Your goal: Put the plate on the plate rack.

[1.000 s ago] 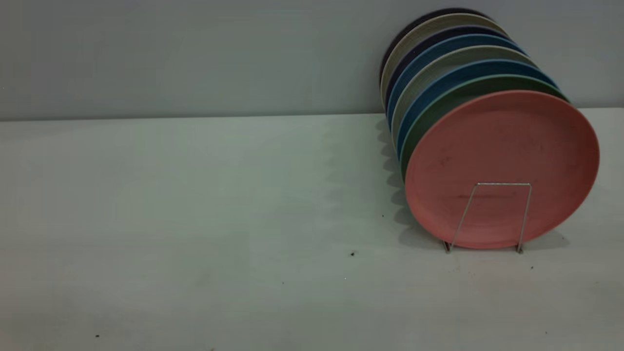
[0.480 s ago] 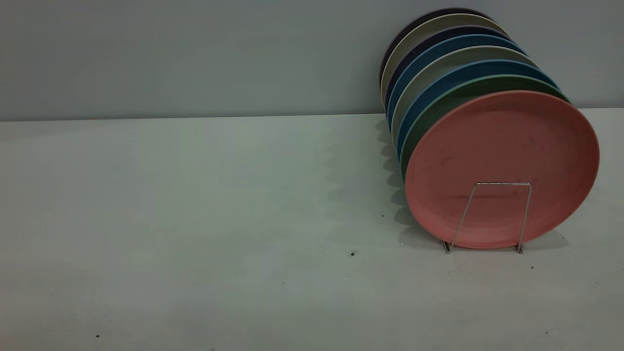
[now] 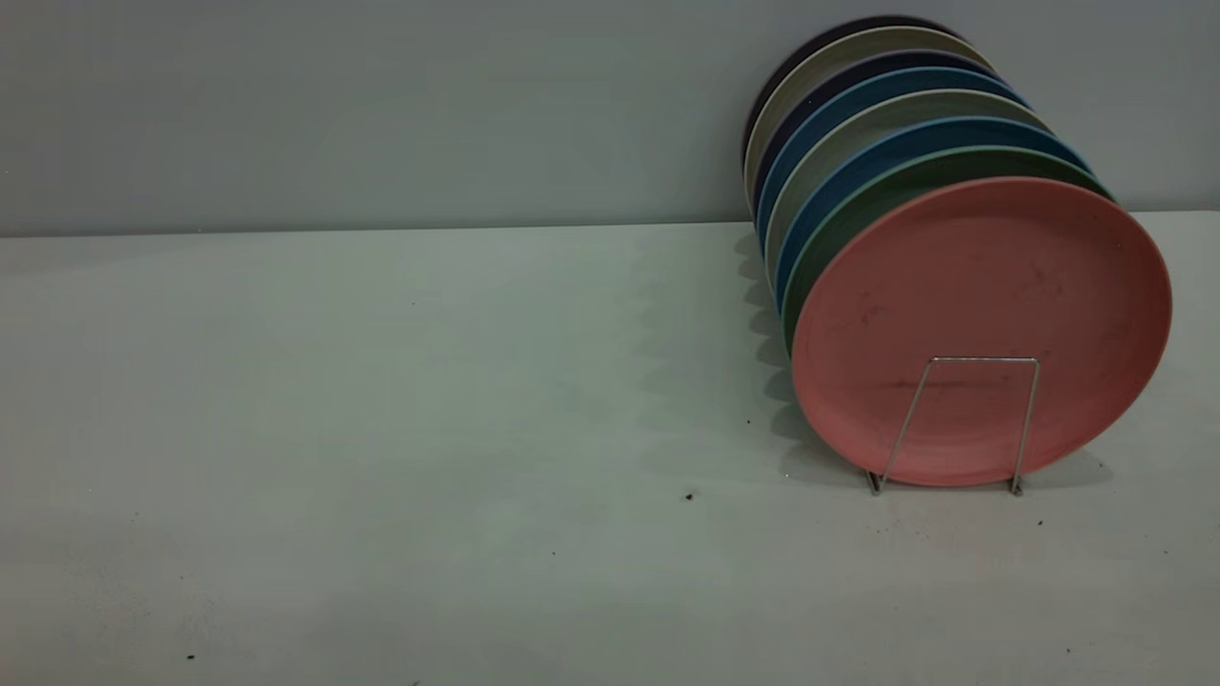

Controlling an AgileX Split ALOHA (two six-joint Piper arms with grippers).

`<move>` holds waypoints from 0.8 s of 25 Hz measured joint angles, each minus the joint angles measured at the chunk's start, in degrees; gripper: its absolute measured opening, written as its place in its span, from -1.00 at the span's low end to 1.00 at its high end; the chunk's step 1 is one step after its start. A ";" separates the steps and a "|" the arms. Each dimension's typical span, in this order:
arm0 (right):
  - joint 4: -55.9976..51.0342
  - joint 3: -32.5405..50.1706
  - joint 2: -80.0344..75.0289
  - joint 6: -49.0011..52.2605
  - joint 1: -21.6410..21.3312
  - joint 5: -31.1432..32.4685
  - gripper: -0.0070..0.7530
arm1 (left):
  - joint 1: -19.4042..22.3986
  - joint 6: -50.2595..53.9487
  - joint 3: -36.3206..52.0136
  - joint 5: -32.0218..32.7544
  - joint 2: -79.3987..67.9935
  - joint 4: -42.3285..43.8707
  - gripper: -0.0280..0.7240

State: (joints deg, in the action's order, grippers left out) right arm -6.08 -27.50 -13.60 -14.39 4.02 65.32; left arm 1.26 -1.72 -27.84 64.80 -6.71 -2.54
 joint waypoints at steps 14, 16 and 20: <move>0.86 0.00 0.53 1.41 0.05 -0.19 -0.26 | -1.08 0.00 0.00 0.00 0.00 0.25 0.26; 0.86 0.00 0.53 1.41 0.05 -0.19 -0.26 | -1.08 0.00 0.00 0.00 0.00 0.25 0.26; 0.86 0.00 0.53 1.41 0.05 -0.19 -0.26 | -1.08 0.00 0.00 0.00 0.00 0.25 0.26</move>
State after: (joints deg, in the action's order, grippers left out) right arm -5.22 -27.50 -13.07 -12.98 4.07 65.13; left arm 0.18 -1.72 -27.84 64.80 -6.71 -2.29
